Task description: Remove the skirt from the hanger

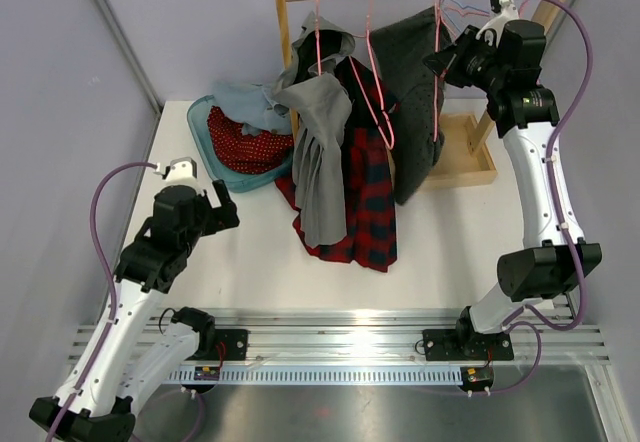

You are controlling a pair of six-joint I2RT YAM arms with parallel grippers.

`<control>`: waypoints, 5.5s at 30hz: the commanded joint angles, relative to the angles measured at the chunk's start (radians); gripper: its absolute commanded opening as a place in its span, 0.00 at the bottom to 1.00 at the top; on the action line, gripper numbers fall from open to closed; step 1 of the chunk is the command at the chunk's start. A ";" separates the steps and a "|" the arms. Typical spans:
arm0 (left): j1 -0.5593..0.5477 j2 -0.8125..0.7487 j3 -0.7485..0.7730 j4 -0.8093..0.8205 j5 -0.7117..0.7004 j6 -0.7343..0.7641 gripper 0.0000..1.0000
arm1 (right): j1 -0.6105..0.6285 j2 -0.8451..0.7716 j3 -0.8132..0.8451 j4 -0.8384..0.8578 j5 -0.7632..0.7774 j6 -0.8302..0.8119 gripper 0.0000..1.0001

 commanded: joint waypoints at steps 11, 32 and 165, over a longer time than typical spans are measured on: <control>-0.049 0.026 0.144 0.033 0.009 0.047 0.99 | -0.011 0.005 0.375 -0.180 0.064 -0.018 0.00; -1.043 0.626 0.663 0.398 -0.046 0.205 0.99 | -0.011 -0.501 -0.117 -0.130 0.014 0.148 0.00; -1.526 0.853 -0.057 0.475 -0.437 -0.507 0.00 | 0.039 0.039 -0.258 0.955 -0.356 1.229 0.00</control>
